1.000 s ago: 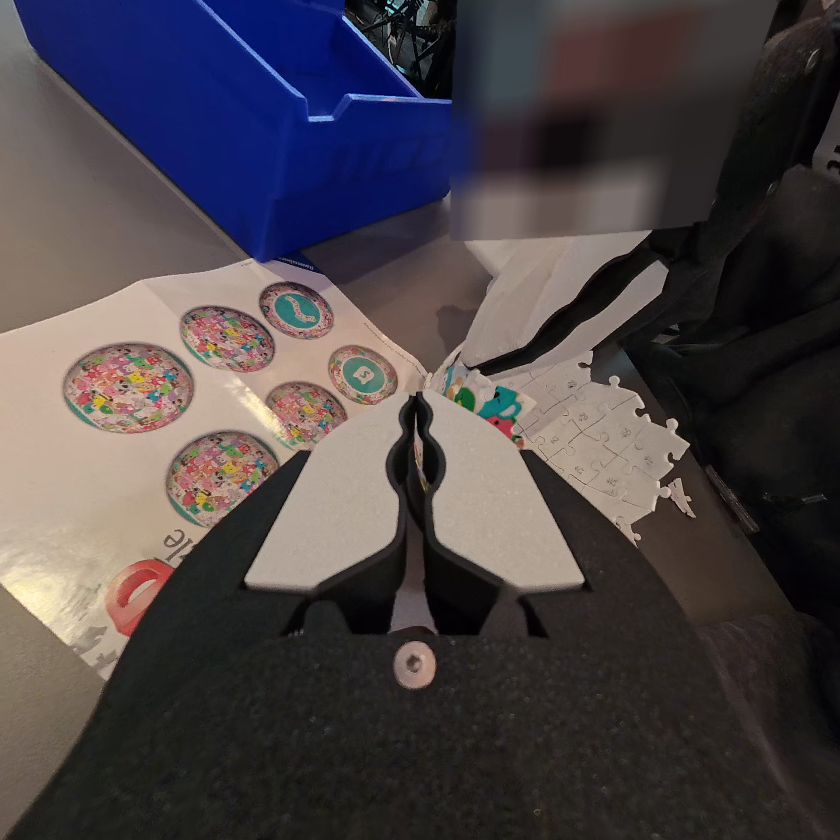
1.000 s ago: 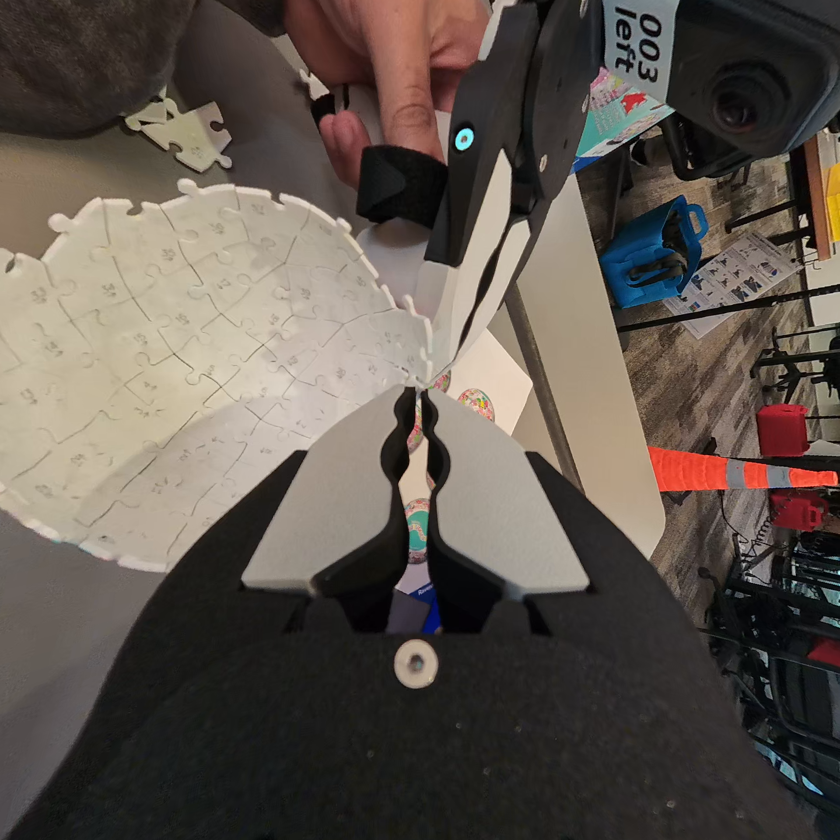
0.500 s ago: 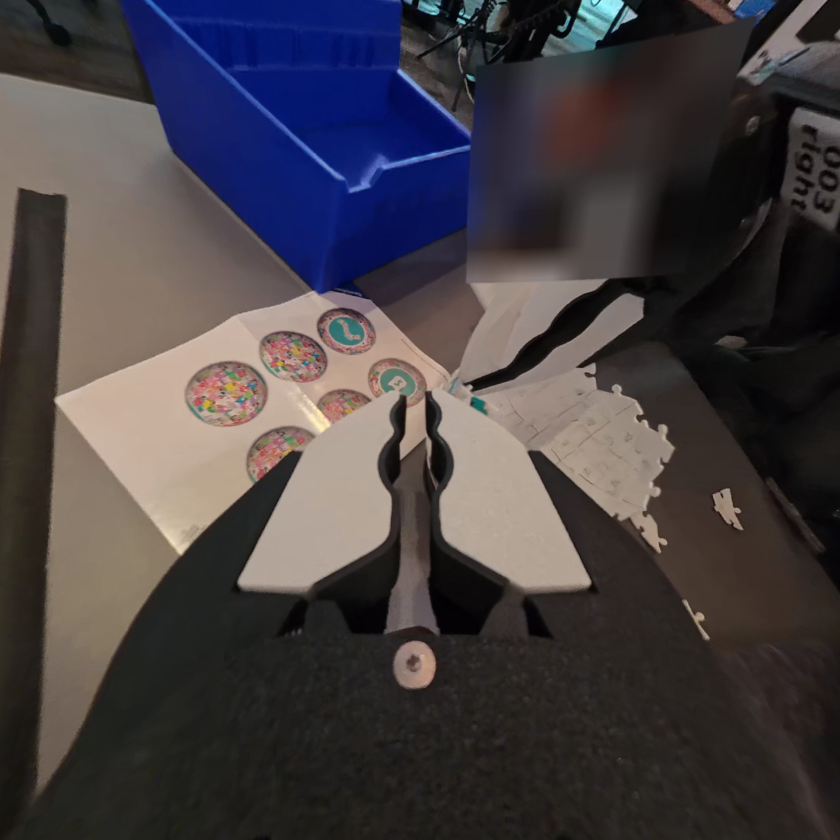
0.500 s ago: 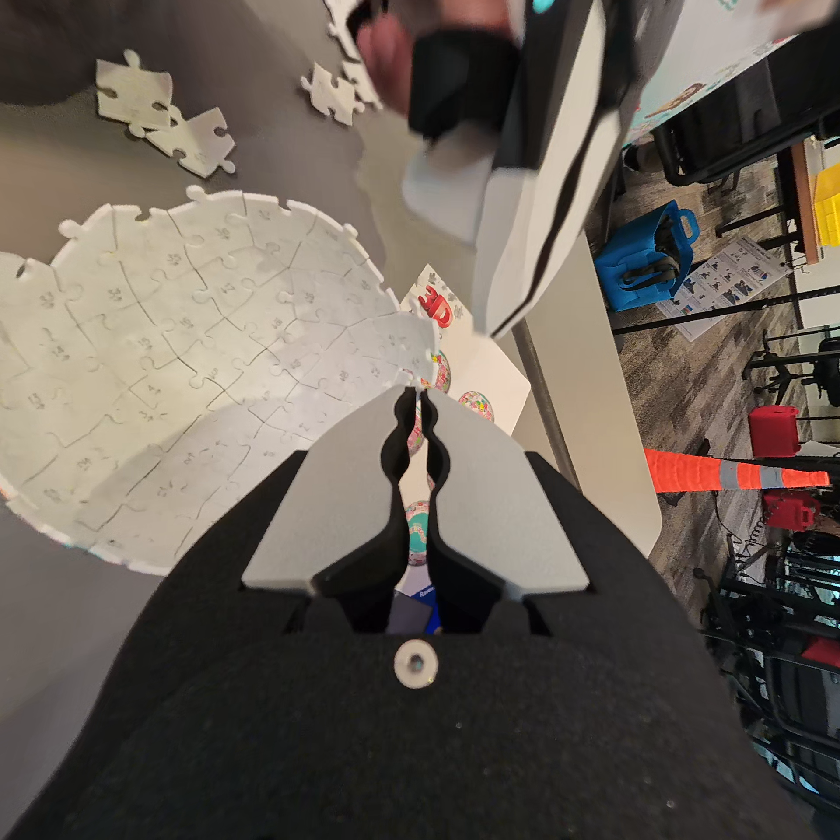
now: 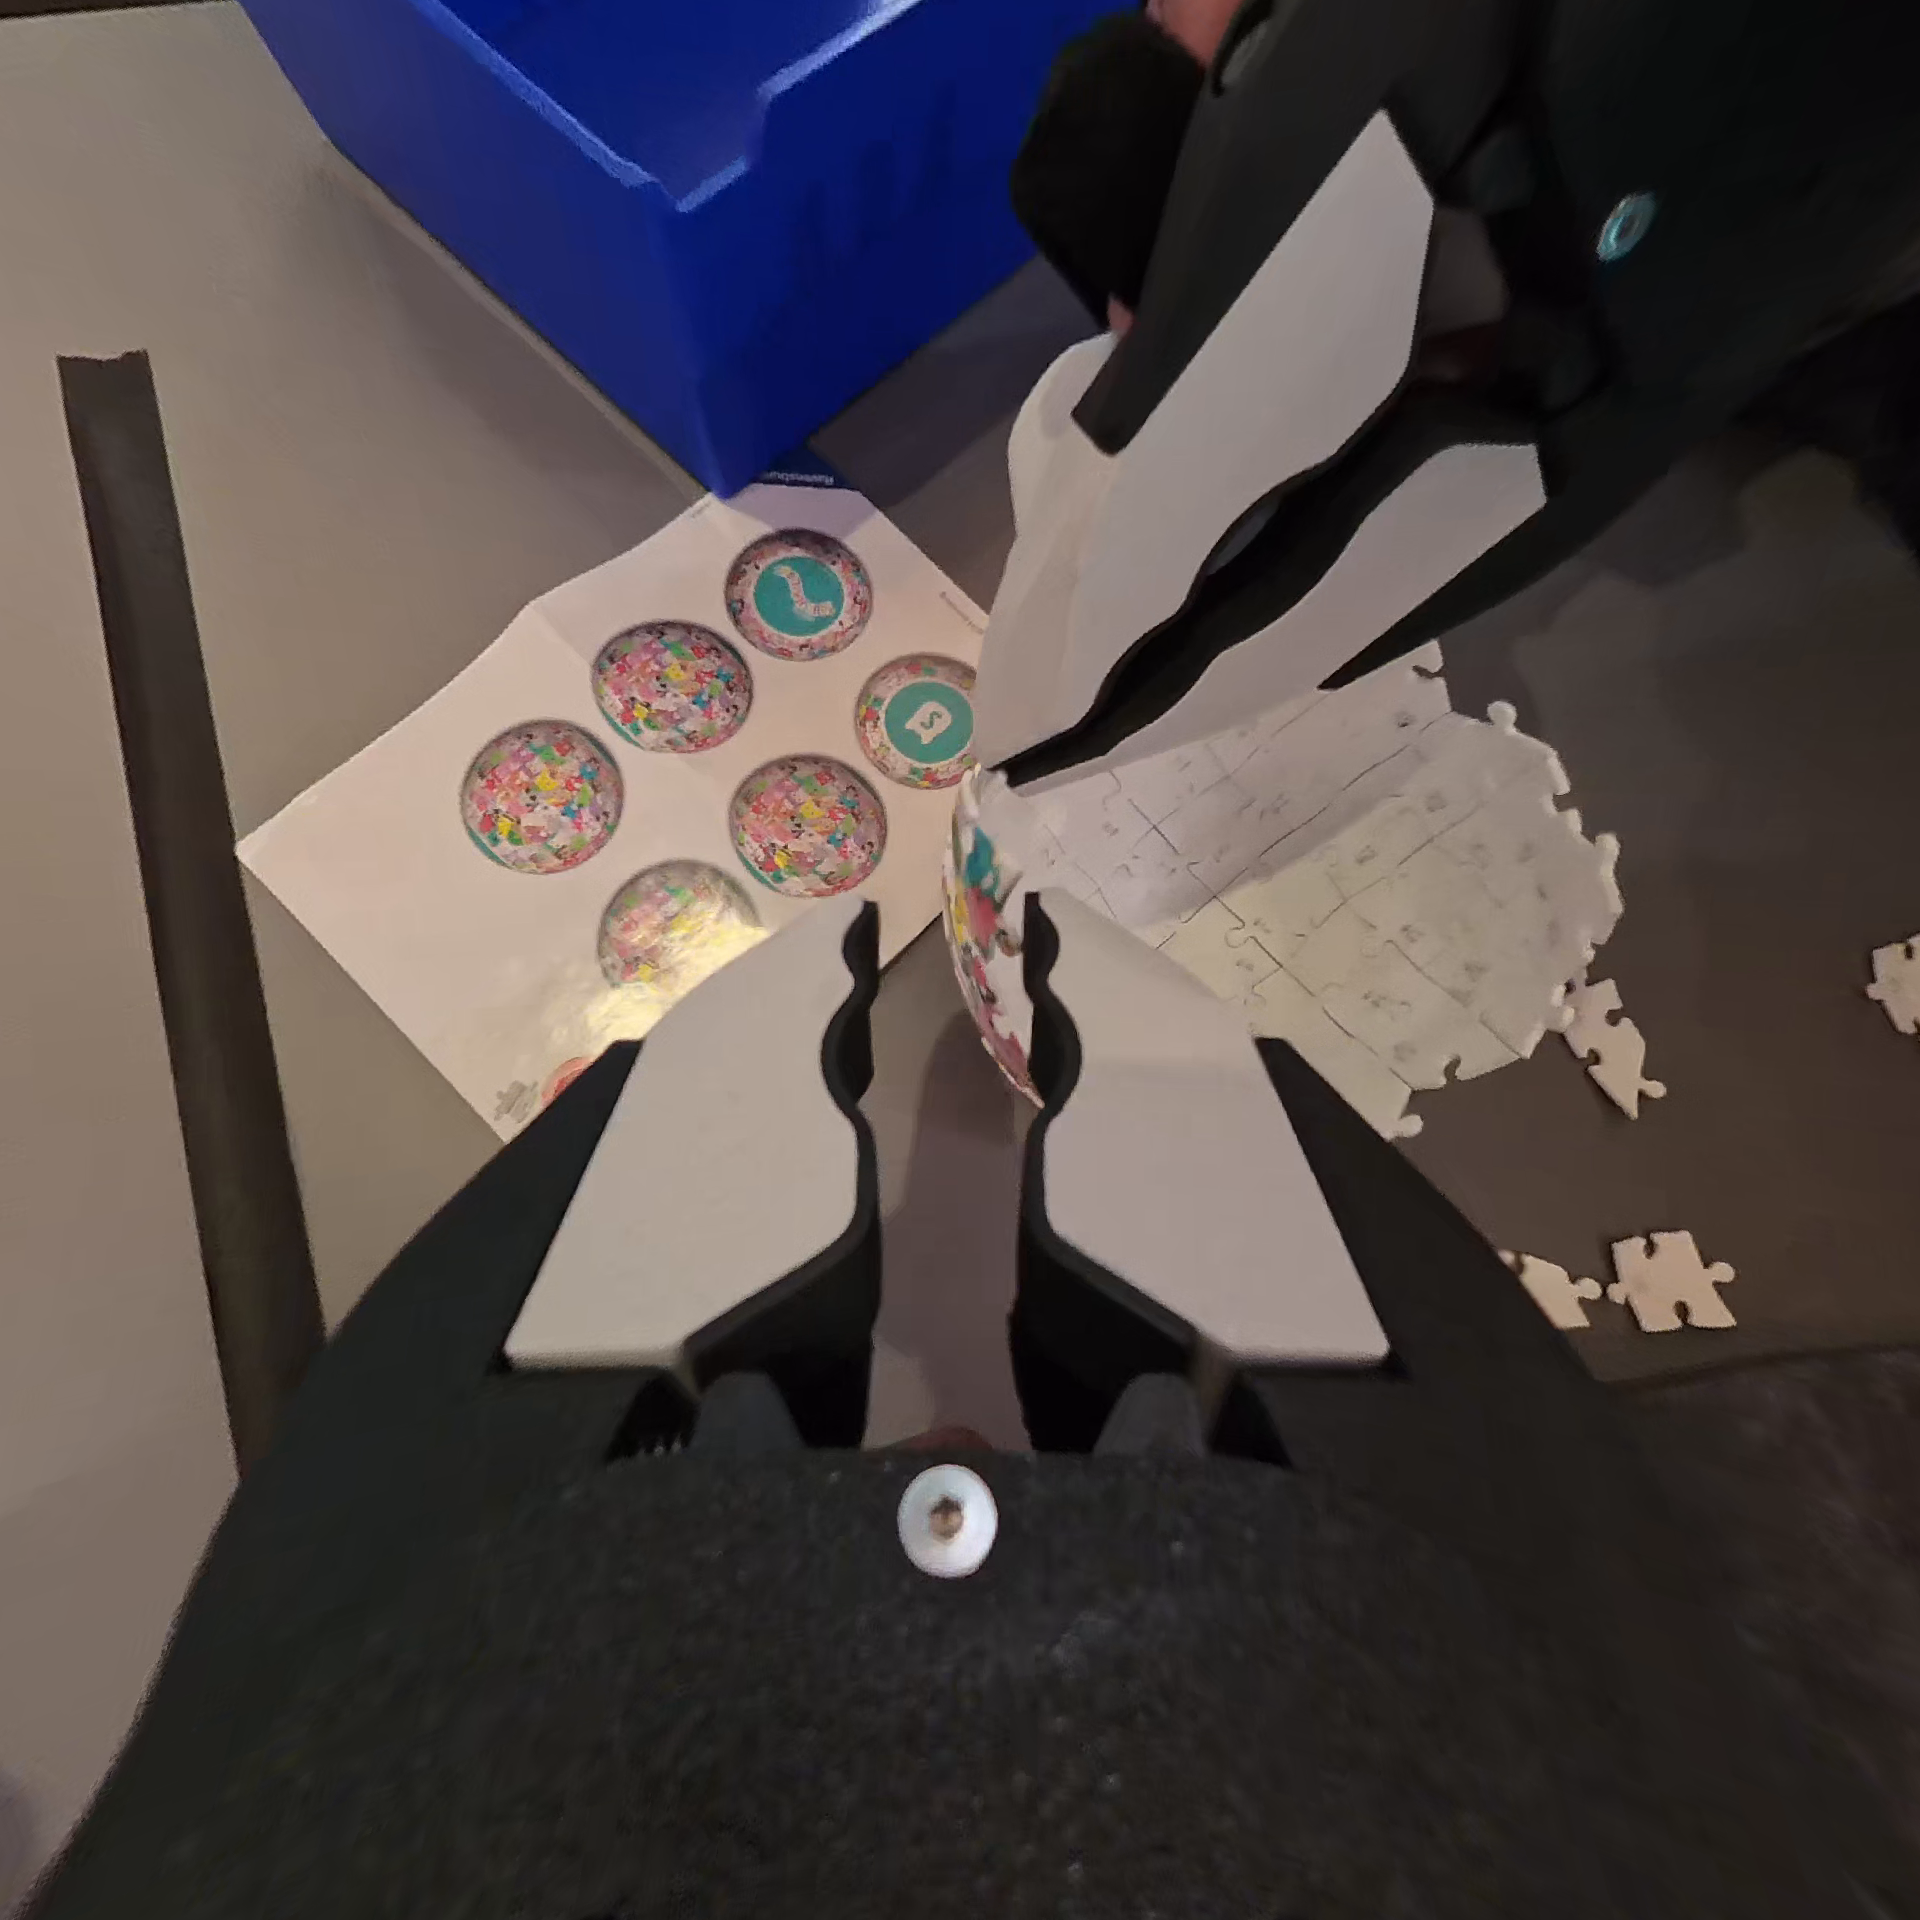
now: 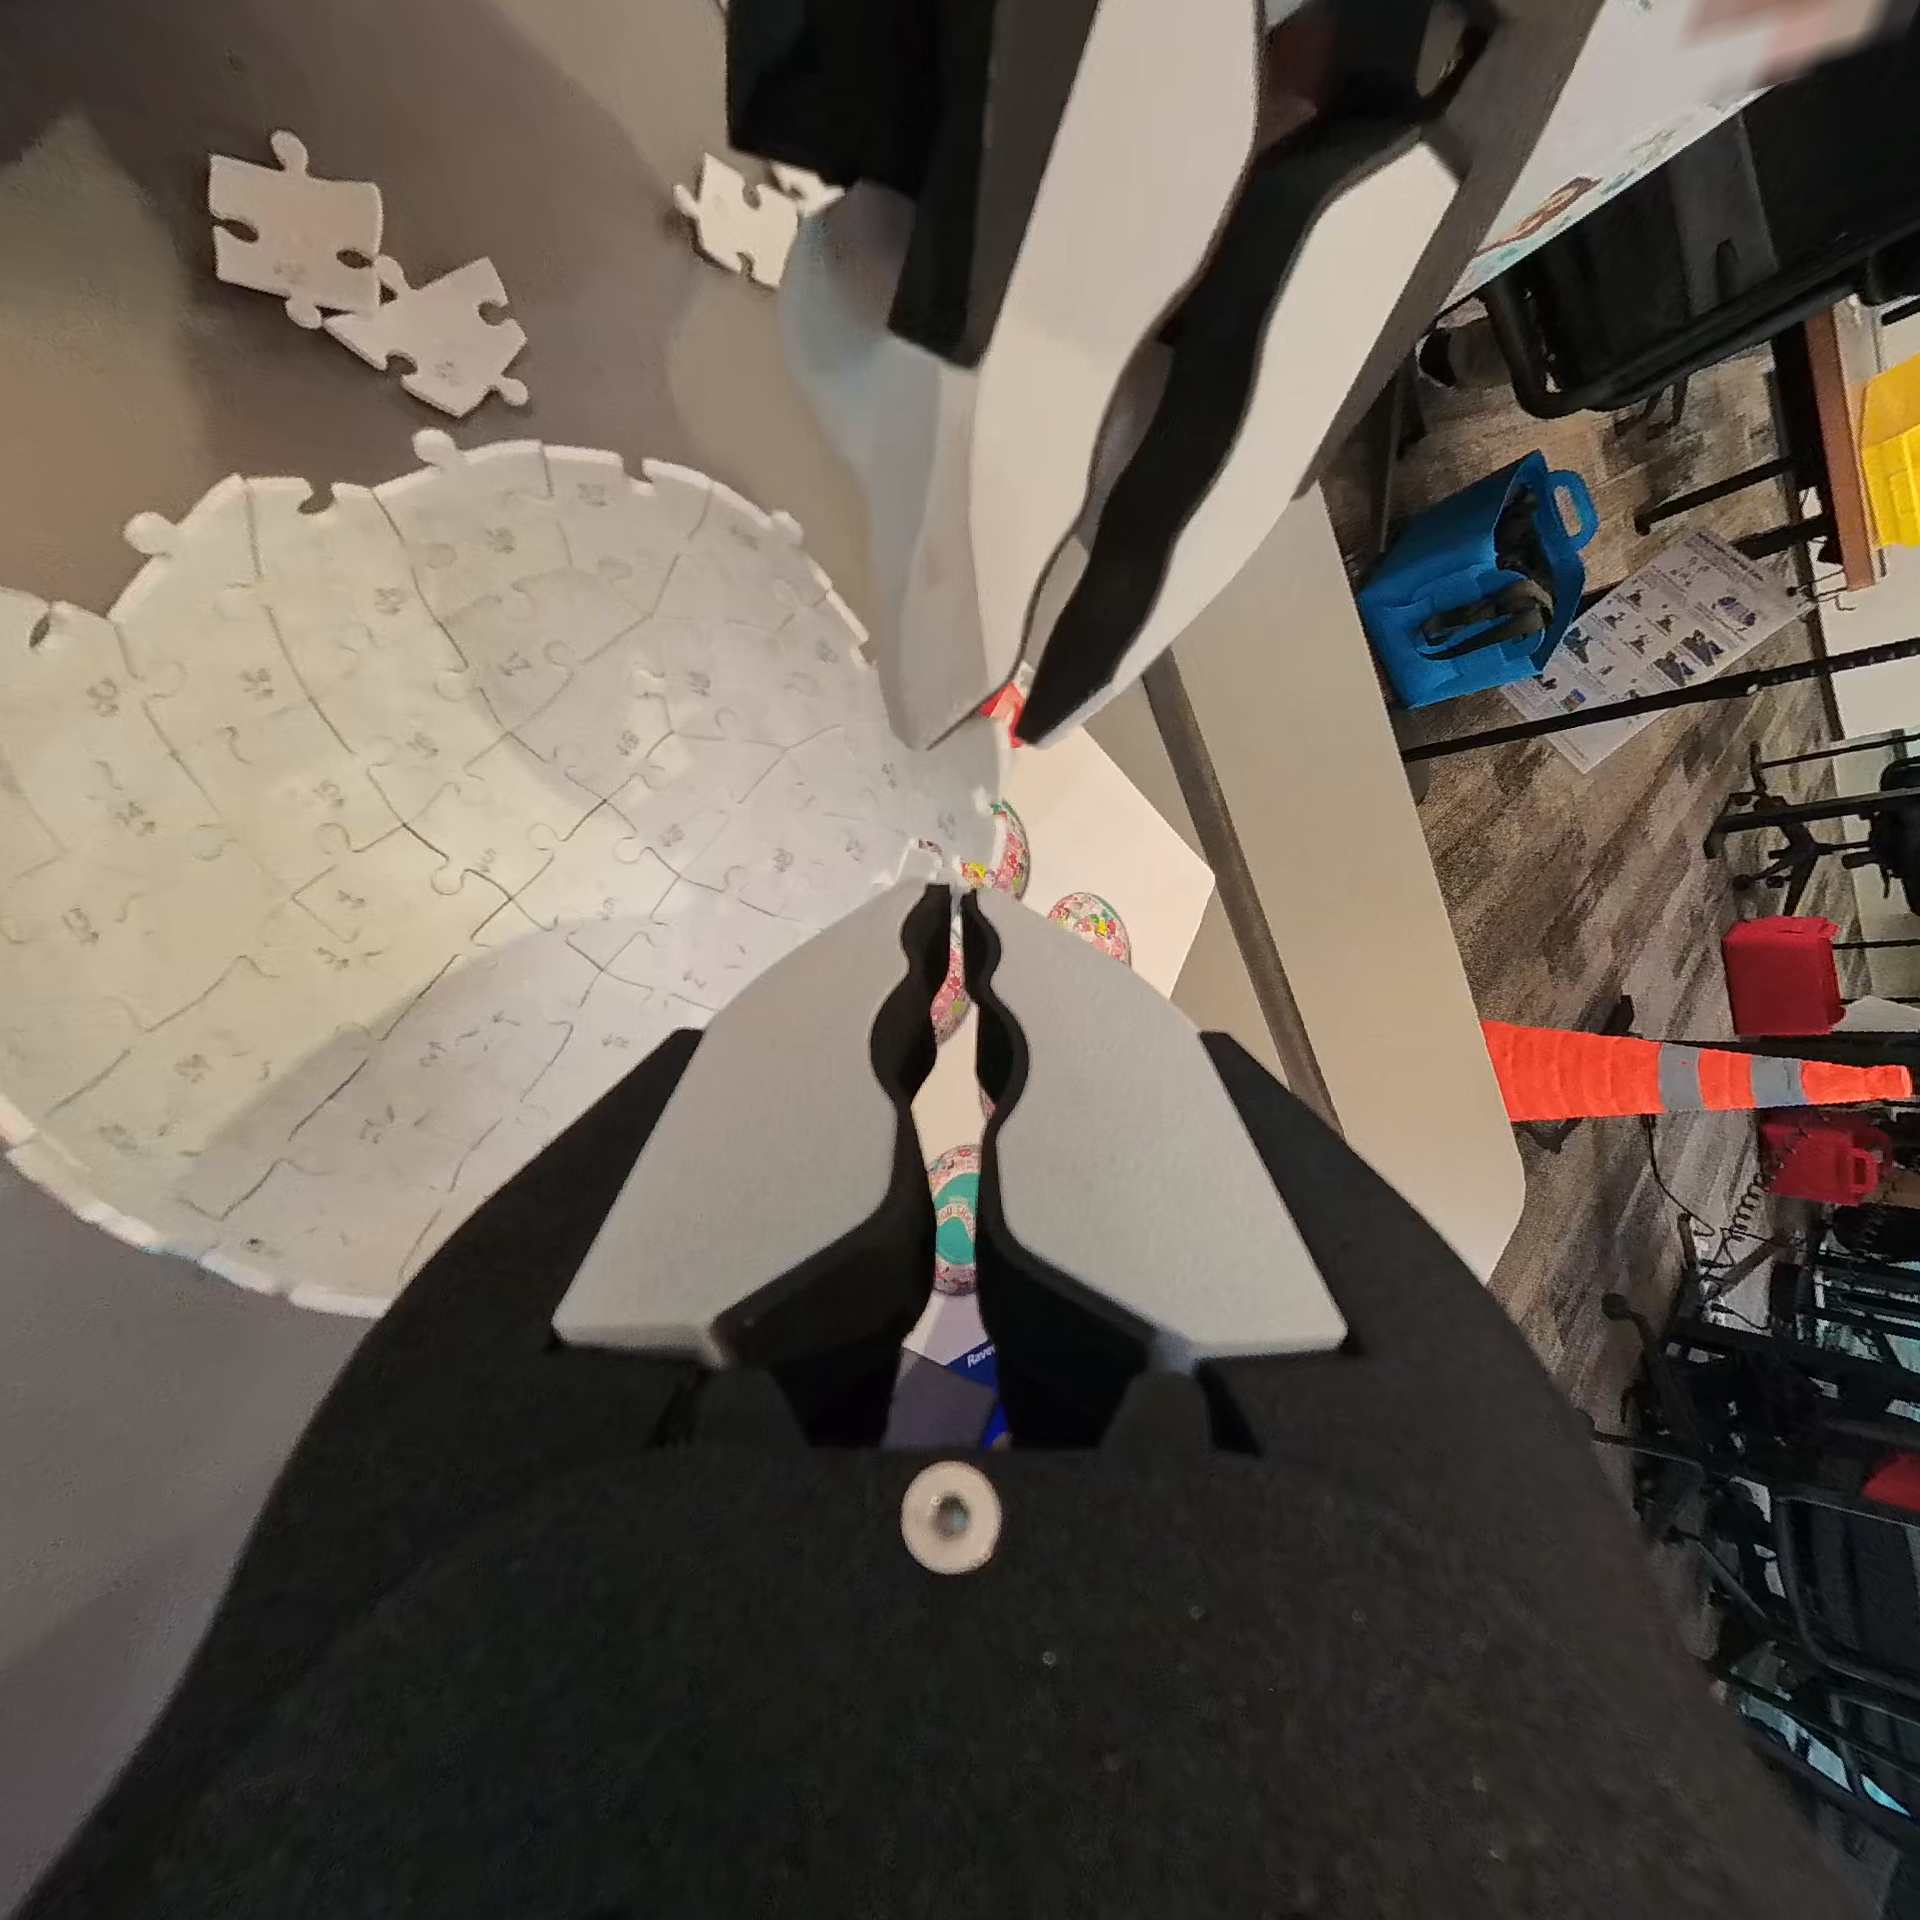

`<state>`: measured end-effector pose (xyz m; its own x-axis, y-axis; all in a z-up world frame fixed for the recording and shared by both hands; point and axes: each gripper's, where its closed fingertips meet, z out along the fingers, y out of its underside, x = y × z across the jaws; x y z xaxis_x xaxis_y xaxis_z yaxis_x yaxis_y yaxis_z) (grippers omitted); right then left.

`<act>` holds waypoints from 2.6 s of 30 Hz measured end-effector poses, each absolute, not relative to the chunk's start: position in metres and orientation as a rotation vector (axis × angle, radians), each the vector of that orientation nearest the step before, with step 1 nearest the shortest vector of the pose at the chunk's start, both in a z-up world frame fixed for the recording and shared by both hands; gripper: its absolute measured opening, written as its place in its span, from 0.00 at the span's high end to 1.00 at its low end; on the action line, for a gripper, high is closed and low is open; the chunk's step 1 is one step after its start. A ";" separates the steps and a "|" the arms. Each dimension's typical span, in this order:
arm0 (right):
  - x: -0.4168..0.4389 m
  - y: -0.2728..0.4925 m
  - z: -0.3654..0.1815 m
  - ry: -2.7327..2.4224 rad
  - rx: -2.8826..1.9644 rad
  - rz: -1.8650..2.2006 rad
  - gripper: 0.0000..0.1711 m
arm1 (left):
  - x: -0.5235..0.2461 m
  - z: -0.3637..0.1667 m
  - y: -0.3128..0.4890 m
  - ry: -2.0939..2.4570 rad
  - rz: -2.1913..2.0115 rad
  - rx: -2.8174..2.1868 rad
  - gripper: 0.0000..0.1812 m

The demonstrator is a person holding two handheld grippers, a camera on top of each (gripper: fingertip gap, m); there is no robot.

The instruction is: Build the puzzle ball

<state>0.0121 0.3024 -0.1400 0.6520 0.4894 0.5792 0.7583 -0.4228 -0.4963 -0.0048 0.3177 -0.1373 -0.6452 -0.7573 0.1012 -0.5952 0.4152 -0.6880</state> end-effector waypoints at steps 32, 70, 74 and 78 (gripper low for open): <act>0.015 0.305 -0.144 -0.911 -2.129 -0.279 0.99 | -0.002 -0.141 0.313 2.429 -0.801 -0.861 0.98; 0.014 0.305 -0.148 -0.957 -2.304 -0.002 0.92 | -0.002 -0.140 0.312 2.431 -0.804 -0.862 0.98; 0.011 0.306 -0.155 -0.995 -2.326 -0.008 0.95 | -0.002 -0.140 0.311 2.430 -0.812 -0.862 0.98; 0.011 0.308 -0.157 -1.000 -2.324 -0.024 0.98 | -0.002 -0.141 0.311 2.434 -0.807 -0.860 0.98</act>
<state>0.0107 0.3075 -0.1572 0.7159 0.6546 0.2430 0.6656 -0.5347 -0.5206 -0.0022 0.3114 -0.1412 -0.7135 -0.6715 -0.2000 -0.4191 0.6378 -0.6462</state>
